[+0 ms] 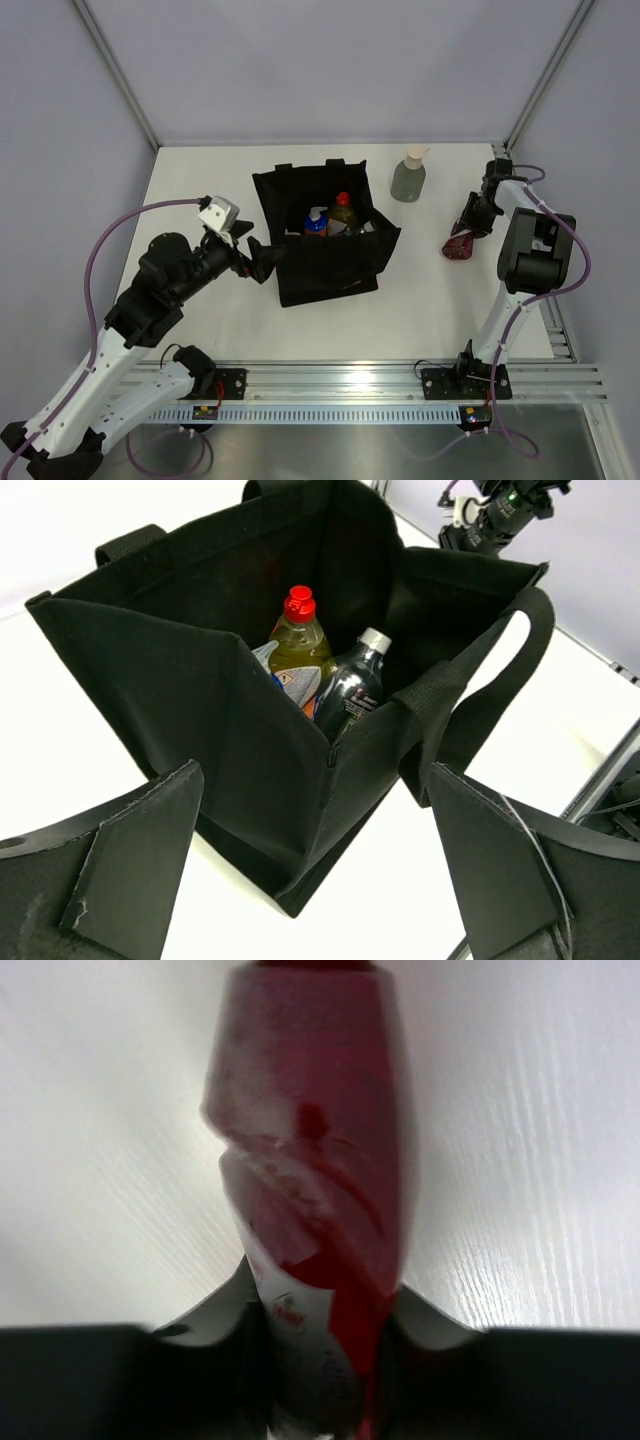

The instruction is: Place the personal care products into the canvas bag

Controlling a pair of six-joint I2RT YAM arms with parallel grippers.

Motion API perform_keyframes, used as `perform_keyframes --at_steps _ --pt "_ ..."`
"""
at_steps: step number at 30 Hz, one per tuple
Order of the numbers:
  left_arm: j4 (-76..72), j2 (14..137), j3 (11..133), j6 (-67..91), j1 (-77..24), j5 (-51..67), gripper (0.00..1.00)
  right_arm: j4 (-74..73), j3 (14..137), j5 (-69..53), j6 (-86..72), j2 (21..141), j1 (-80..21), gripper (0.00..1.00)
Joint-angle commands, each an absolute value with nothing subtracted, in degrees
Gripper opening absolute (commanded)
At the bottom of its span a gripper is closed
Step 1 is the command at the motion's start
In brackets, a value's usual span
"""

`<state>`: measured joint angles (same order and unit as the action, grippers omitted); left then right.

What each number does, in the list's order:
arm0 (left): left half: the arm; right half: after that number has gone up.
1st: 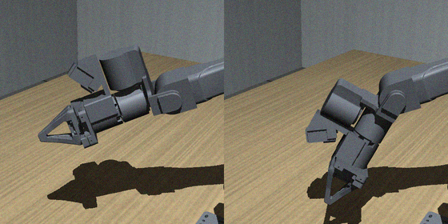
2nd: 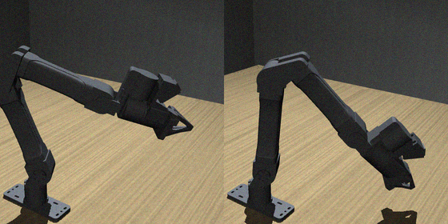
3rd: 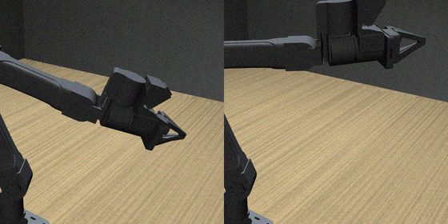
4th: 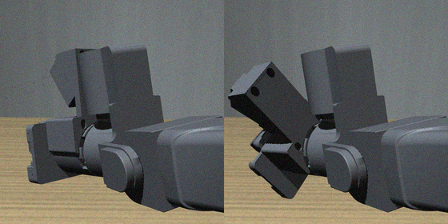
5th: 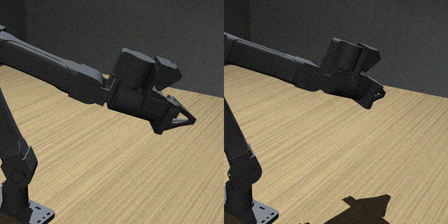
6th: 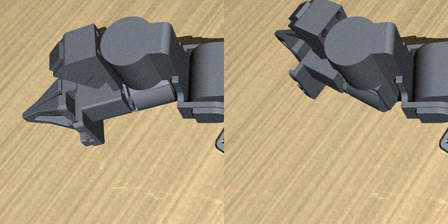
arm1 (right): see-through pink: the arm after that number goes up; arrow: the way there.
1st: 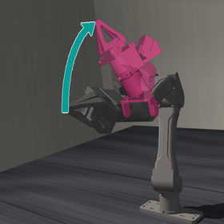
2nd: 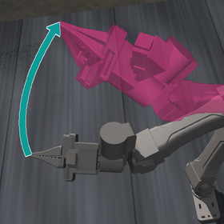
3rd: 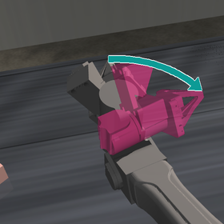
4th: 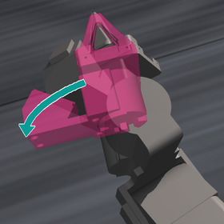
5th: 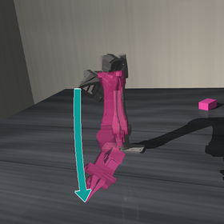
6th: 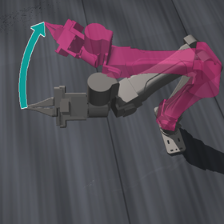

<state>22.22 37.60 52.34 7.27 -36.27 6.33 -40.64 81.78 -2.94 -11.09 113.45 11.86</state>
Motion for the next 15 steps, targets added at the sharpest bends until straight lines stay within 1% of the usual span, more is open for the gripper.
perform_keyframes --at_steps 1,2,3,5,10,15 --pt "18.19 36.74 52.21 8.44 -36.12 8.96 0.99 -40.17 83.67 -7.02 -6.25 111.1 13.0 0.06" --pt "18.19 36.48 52.21 8.7 -36.12 9.92 0.99 -39.9 83.06 -12.51 -4.67 110.31 13.62 0.04" --pt "18.02 36.39 51.95 8.96 -36.12 10.28 0.99 -38.34 82.36 -14.31 -3.44 108.3 14.84 0.0" --pt "17.75 35.77 51.59 9.66 -36.12 11.59 0.99 -36.4 80.52 -21.6 -1.42 105.05 15.99 0.0" --pt "17.49 35.07 51.24 11.25 -36.12 13.01 0.99 -34.45 77.87 -30.56 4.04 97.92 17.49 0.0" --pt "16.0 35.07 50.89 12.04 -36.12 14.85 0.99 -35.59 77.52 -41.55 9.83 87.21 17.67 0.0"
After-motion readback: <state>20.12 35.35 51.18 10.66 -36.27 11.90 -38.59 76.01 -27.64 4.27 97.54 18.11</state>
